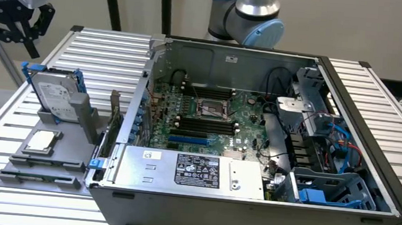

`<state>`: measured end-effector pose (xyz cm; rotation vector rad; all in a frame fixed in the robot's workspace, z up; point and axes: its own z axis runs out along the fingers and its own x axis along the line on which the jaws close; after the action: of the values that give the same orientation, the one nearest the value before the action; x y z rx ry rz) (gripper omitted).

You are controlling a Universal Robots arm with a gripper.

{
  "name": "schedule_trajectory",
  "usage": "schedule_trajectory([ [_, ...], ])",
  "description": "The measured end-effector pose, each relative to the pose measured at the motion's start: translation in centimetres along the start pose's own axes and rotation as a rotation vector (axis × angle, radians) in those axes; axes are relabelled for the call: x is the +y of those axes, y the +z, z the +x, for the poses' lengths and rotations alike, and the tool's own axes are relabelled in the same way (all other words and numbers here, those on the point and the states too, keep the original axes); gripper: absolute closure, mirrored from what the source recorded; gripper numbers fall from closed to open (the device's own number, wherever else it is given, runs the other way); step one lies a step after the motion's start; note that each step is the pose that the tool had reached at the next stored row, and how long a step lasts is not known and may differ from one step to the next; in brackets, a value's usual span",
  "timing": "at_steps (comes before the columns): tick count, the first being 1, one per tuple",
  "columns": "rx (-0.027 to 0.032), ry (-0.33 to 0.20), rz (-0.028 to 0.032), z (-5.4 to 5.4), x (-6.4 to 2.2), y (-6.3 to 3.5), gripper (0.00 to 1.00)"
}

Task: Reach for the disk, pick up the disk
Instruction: 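Pick up the disk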

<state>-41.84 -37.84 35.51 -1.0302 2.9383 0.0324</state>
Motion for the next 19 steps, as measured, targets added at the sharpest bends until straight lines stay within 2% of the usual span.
schedule_trajectory([
  [19, -0.0259, -0.346, 0.0123, 0.00, 0.00, 0.02, 0.89],
])
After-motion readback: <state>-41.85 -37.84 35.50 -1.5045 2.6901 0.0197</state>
